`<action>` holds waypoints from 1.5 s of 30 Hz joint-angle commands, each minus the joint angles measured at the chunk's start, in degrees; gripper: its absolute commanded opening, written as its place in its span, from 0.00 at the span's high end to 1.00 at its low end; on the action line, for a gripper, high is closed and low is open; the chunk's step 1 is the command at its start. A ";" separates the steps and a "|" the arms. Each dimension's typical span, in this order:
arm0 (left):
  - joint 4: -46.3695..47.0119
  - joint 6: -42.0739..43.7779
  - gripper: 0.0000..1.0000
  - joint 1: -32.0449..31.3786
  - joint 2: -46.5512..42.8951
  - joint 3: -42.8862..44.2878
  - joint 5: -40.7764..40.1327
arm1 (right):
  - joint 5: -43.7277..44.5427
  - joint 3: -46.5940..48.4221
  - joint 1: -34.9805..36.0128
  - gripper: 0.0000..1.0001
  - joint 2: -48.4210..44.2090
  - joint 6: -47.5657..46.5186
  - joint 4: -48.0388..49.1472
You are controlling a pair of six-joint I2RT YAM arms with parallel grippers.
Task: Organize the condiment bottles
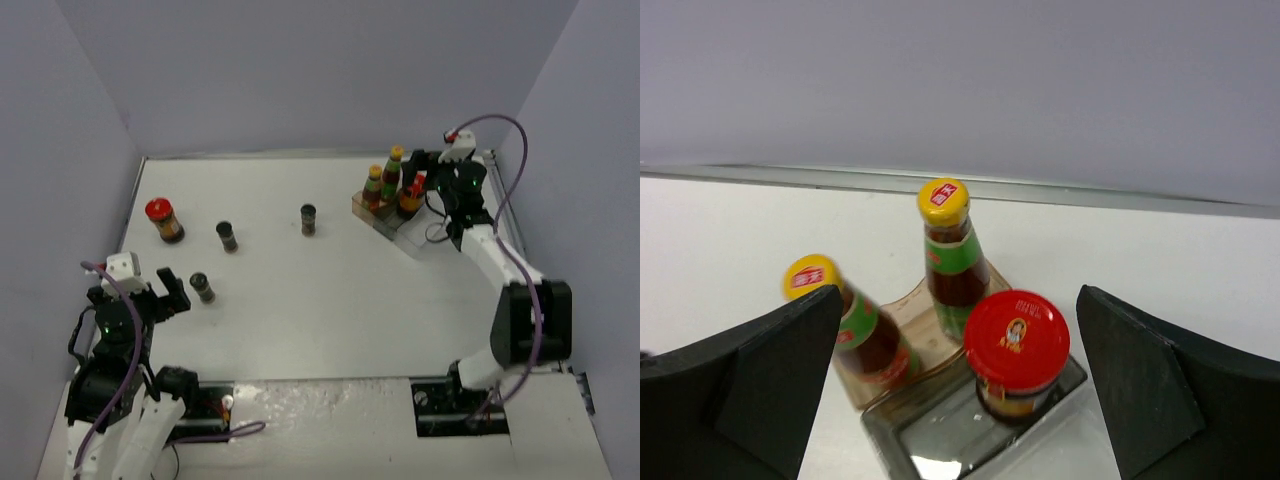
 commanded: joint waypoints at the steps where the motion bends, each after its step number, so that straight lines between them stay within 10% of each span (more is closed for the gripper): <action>1: 5.79 -3.15 0.03 -0.04 7.96 3.09 -2.73 | -2.20 -0.89 -0.15 0.00 -17.58 3.86 -14.40; 11: 11.87 -4.39 0.03 3.74 37.07 14.95 -2.03 | -2.97 -10.54 6.80 0.00 -42.63 12.36 -24.24; 26: 13.61 0.00 0.03 17.77 74.64 35.60 4.26 | -13.71 -12.43 9.38 0.00 -50.95 13.87 -30.75; 45: 17.60 1.11 0.18 20.96 87.04 41.88 7.39 | -17.91 -11.30 11.40 0.00 -50.01 10.23 -32.44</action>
